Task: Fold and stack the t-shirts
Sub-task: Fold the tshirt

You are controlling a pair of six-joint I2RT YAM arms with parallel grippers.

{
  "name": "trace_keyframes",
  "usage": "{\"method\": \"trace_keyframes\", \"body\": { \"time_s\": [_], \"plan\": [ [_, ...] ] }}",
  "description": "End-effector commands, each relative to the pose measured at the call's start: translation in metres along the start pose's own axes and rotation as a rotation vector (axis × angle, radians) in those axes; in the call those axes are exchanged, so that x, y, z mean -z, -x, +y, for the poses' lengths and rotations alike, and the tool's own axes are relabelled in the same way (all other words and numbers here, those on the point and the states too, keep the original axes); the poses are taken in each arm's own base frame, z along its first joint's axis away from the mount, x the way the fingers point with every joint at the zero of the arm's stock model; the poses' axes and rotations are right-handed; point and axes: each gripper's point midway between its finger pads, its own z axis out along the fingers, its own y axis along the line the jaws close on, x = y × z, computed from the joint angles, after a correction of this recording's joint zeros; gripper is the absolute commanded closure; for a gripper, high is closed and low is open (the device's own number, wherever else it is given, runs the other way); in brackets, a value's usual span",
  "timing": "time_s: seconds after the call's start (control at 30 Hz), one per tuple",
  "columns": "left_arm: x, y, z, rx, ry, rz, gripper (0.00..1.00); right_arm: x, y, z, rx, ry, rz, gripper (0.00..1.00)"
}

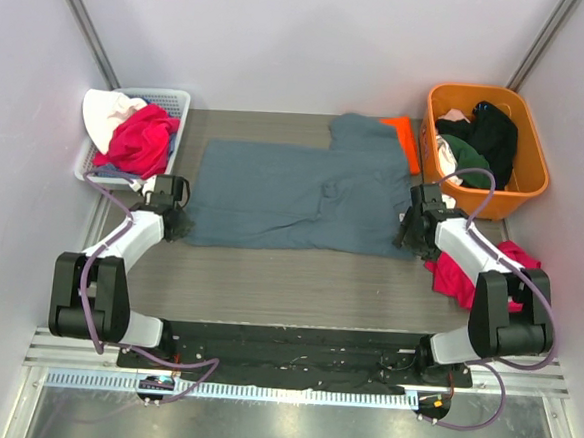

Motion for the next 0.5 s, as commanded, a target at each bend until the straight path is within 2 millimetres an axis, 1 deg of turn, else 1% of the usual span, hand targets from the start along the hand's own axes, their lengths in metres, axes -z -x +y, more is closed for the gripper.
{"method": "trace_keyframes", "body": {
  "time_s": [0.0, 0.13, 0.37, 0.47],
  "plan": [
    [0.004, 0.008, 0.012, -0.006, 0.042, -0.037, 1.0, -0.001, 0.027, 0.011, -0.024, 0.043, -0.062, 0.33],
    [0.004, 0.008, 0.014, -0.006, 0.046, -0.038, 1.0, -0.011, 0.028, 0.013, -0.032, 0.043, -0.049, 0.34],
    [0.005, 0.008, 0.014, -0.006, 0.044, -0.04, 1.0, -0.022, 0.033, 0.018, -0.043, 0.056, -0.039, 0.36],
    [0.006, 0.009, 0.015, -0.003, 0.047, -0.041, 1.0, -0.027, 0.032, 0.019, -0.046, 0.058, -0.029, 0.41]
  ]
}}
